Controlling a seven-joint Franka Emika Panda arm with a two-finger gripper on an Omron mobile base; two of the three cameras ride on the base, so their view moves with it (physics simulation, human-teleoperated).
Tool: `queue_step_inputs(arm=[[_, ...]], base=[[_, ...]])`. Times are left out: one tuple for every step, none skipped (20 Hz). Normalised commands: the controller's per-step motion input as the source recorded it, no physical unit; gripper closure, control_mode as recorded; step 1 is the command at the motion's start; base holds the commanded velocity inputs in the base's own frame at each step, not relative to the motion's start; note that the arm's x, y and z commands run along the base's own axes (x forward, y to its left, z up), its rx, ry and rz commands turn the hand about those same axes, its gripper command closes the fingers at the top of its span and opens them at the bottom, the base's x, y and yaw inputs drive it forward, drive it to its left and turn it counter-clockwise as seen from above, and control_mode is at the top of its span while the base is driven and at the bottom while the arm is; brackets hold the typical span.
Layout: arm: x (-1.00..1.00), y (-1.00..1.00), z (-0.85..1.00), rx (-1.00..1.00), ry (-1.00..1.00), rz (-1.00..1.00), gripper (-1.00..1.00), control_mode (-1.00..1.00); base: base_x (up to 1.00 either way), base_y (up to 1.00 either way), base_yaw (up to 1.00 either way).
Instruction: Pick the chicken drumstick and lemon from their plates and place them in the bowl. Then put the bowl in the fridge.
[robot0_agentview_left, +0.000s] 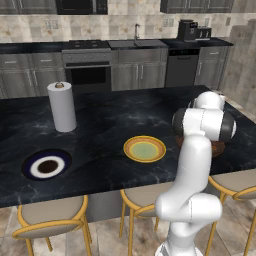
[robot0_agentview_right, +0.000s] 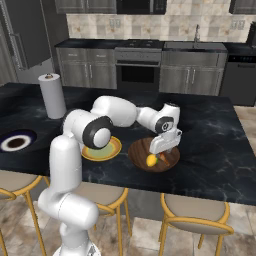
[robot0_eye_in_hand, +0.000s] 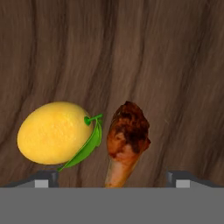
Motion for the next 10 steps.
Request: queue_step_inputs(arm=[[-0.12, 0.0, 0.21, 0.05, -0.02, 0.0, -1.0, -1.0], [-0.14, 0.0, 0.27, 0.06, 0.0, -0.02, -1.0, -1.0], [-0.14, 0.0, 0.33, 0.05, 0.0, -0.03, -1.0, -1.0], [-0.23, 0.0, 0.37, 0.04, -0.02, -0.05, -1.0, -1.0], [-0.25, -0.03, 0.39, 0.04, -0.05, -0.09, -1.0, -1.0], [-0.32, -0.08, 0.38, 0.04, -0.04, -0.13, -1.0, -1.0], [-0.36, -0.12, 0.35, 0.03, -0.02, -0.21, -1.0, -1.0], [-0.39, -0.14, 0.29, 0.03, 0.0, -0.27, -1.0, -1.0], [-0.42, -0.14, 0.2, 0.03, 0.0, -0.37, -1.0, -1.0], [-0.47, -0.08, 0.13, 0.03, 0.0, -0.45, -1.0, -1.0]], base=[[0.0, 0.0, 0.0], [0.0, 0.0, 0.0], [0.0, 0.0, 0.0], [0.0, 0.0, 0.0], [0.0, 0.0, 0.0], [0.0, 0.0, 0.0], [0.0, 0.0, 0.0], [0.0, 0.0, 0.0], [0.0, 0.0, 0.0], [0.0, 0.0, 0.0]])
